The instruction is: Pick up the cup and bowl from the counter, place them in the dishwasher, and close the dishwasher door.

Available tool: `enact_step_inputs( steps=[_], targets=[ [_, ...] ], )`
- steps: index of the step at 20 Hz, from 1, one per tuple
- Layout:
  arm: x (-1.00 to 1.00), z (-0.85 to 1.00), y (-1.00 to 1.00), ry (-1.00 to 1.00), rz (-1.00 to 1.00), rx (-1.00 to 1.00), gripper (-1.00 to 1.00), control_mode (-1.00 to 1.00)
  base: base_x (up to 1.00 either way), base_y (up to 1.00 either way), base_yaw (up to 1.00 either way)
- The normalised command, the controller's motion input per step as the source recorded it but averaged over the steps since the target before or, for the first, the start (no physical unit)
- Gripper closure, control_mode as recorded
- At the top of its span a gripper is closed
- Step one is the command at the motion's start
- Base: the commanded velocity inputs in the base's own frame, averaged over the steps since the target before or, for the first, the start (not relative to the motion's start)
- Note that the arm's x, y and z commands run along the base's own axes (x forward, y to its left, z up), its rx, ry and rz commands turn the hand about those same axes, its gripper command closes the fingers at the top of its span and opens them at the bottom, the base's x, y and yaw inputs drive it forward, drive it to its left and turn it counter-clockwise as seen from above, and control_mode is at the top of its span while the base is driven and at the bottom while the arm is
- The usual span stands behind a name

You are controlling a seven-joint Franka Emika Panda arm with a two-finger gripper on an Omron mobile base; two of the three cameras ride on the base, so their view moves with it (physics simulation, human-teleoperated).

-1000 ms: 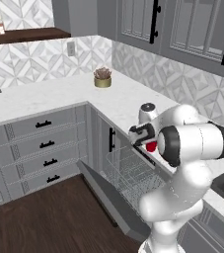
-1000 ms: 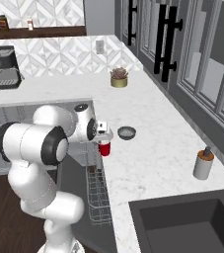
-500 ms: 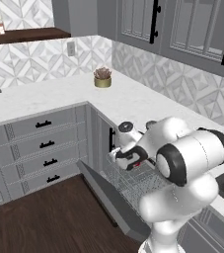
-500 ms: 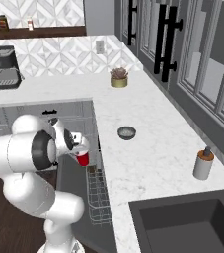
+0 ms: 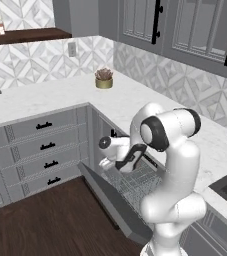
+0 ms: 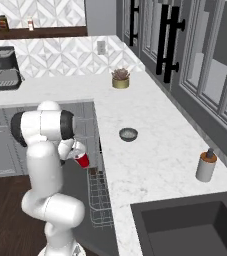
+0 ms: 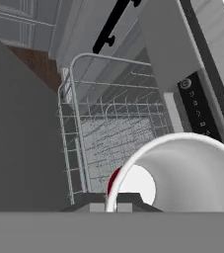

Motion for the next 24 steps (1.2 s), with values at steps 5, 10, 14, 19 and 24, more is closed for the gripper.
enact_step_inputs(
  steps=[5,10,14,19,24],
  targets=[
    [0.52,-0.60,-0.08,-0.05,-0.04,-0.15,1.00,-1.00,0.00,0.00,0.00],
    [0.53,-0.34,-0.14,0.00,-0.04,-0.04,1.00,-1.00,0.00,0.00,0.00],
    [0.57,-0.11,-0.21,0.02,-0.01,0.00,1.00,-1.00,0.00,0.00,0.00],
    [0.64,-0.10,-0.22,0.09,0.00,0.03,1.00,-1.00,0.00,0.00,0.00],
    [0.53,-0.36,-0.13,0.16,0.00,0.07,1.00,-1.00,0.00,0.00,0.00]
  ],
)
